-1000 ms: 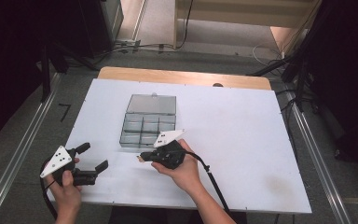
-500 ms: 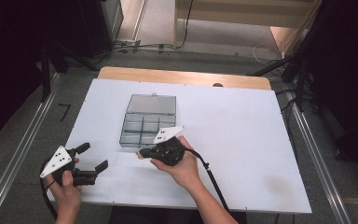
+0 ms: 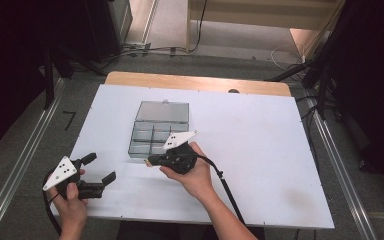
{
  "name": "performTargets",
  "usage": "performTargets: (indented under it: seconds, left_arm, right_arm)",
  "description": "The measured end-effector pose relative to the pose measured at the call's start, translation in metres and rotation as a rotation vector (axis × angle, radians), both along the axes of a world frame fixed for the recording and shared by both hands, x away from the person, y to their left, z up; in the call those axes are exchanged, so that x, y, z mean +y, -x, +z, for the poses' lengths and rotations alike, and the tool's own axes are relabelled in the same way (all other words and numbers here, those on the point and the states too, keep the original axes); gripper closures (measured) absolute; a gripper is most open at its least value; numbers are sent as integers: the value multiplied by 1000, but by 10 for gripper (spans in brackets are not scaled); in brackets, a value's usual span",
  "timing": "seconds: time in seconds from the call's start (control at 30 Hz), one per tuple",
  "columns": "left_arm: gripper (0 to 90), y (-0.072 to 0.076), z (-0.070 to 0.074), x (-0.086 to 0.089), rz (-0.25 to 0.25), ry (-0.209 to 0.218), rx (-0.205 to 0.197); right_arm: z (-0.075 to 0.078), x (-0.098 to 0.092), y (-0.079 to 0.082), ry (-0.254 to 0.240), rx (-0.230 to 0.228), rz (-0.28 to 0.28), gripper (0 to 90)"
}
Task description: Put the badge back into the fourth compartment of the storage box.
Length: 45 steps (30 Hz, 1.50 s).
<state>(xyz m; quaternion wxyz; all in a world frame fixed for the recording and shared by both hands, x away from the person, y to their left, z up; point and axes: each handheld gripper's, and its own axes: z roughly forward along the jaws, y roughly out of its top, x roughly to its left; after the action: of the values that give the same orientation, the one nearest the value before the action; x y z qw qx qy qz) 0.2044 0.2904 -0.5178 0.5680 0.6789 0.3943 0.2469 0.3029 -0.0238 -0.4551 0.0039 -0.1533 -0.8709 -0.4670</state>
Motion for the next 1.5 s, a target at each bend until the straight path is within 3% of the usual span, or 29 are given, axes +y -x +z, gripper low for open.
performTargets:
  seconds: [1.5]
  left_arm:
    - [0, 0, 0, 1, 4, 14, 2]
  right_arm:
    - [6, 14, -21, -18, 4, -42, 878]
